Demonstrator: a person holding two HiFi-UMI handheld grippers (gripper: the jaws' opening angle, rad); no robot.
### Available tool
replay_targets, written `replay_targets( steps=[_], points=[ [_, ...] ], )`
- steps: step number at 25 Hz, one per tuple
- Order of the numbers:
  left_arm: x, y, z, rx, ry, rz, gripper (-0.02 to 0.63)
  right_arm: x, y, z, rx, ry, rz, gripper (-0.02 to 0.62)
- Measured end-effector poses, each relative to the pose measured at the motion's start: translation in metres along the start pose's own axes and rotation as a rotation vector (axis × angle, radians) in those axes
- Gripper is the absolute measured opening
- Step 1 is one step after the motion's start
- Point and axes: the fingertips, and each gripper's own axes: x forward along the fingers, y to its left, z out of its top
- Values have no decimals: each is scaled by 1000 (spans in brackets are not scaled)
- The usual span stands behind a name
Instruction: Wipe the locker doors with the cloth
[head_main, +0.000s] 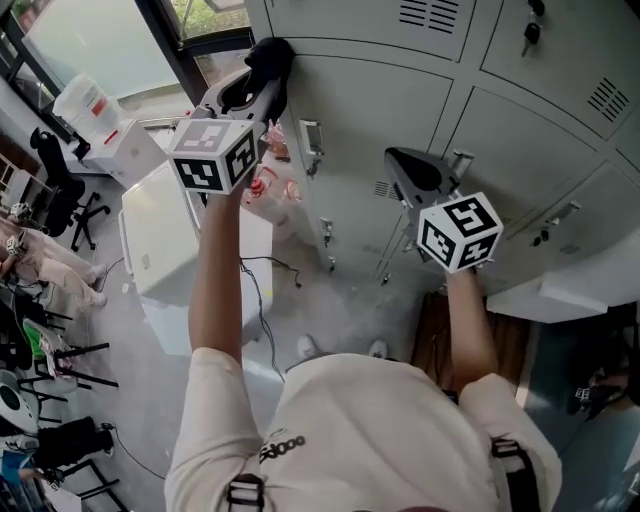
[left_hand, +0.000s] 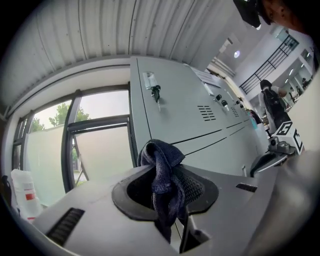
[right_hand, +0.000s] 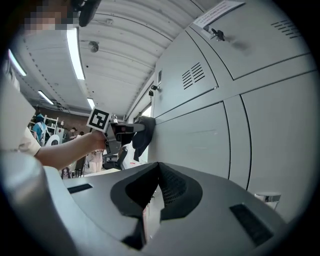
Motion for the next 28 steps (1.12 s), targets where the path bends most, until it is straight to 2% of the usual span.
replay_targets(
  steps=[5, 12, 21, 28],
  points=[
    [12, 0, -18, -10, 6, -70, 107, 13, 0, 6, 6, -20, -76, 9],
    [16, -14, -51, -1, -28, -147, 104, 17, -2, -9, 7, 25, -162, 9],
    [8, -40, -154, -115, 134, -242, 104, 20, -6, -19, 13, 60, -214, 9],
    [-1, -51, -225, -172, 254, -252, 104, 22, 1, -33, 12, 98, -220, 9]
  ],
)
